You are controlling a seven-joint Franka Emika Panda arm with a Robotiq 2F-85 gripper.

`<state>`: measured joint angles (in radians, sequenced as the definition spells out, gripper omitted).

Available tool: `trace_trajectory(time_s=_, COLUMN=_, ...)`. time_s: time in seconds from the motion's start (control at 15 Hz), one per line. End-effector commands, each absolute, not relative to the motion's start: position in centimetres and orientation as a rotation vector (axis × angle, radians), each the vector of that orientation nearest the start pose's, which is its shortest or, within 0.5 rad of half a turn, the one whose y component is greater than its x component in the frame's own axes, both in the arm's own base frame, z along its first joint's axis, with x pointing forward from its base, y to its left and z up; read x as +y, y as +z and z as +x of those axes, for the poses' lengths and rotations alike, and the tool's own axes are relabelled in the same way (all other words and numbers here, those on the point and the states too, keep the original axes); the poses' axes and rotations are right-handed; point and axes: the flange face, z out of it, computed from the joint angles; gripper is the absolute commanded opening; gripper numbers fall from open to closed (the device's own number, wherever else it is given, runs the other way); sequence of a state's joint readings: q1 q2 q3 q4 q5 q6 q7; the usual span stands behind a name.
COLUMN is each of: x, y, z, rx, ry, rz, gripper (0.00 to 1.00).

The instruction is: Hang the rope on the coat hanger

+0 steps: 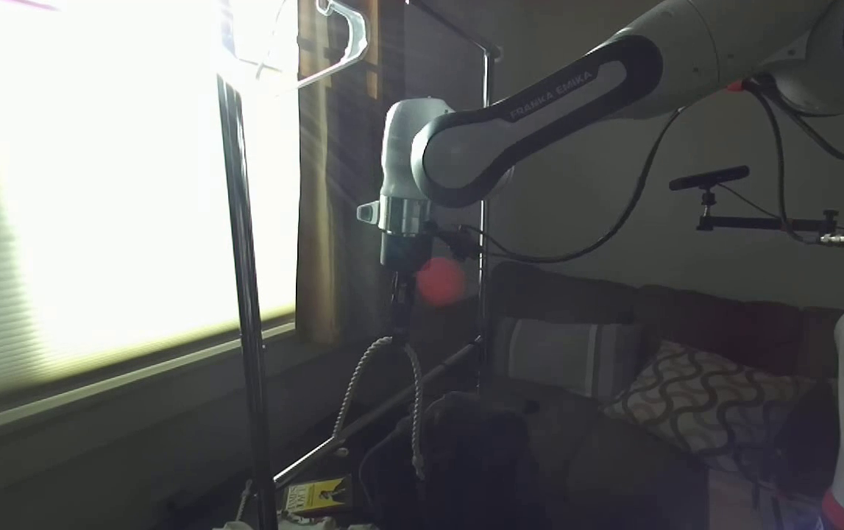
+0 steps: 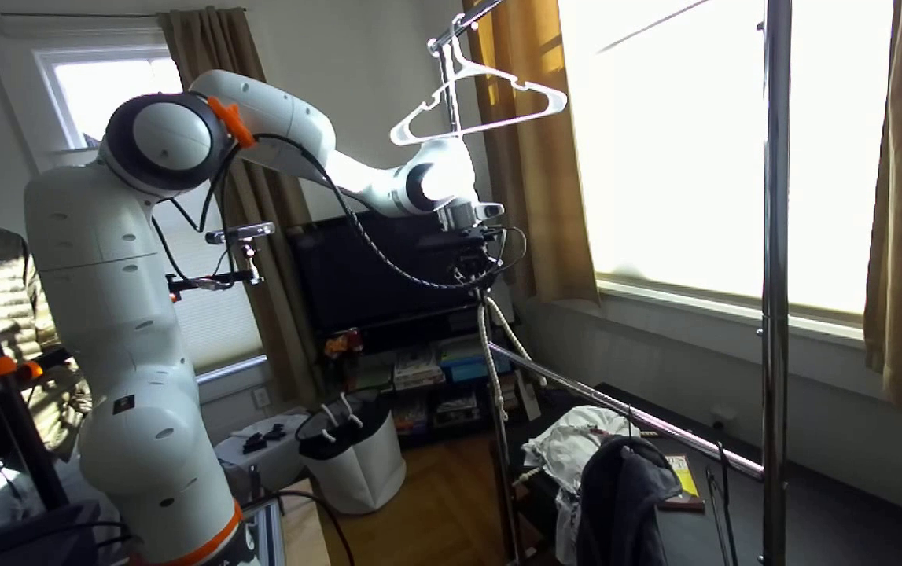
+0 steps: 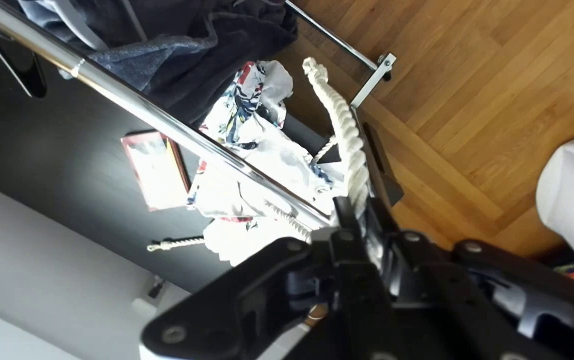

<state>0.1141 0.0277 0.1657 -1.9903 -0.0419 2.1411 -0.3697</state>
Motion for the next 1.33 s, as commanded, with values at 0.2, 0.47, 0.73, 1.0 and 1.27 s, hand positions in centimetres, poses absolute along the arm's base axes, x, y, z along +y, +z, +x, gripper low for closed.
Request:
trace_trajectory(time_s=0.2, x=17.1, y=55.3, z=45.7, rx=-1.558, ry=-0.349, rz=-2.842, gripper=0.03)
trace_trajectory(time_s=0.47, x=17.8, y=58.2, z=45.7, rx=-1.572, ry=-0.446, rz=-2.835, gripper=0.03)
trace_trajectory(time_s=0.73, x=17.6, y=60.6, z=45.0, rx=-1.536, ry=-0.585, rz=-2.797, gripper=0.03)
trace_trajectory(time_s=1.0, x=16.6, y=67.1, z=43.0, rx=-1.445, ry=-0.917, rz=-2.740, gripper=0.03)
trace_trajectory(time_s=1.27, x=14.3, y=73.5, z=40.0, rx=-1.371, ry=-1.072, rz=-2.770, gripper=0.03)
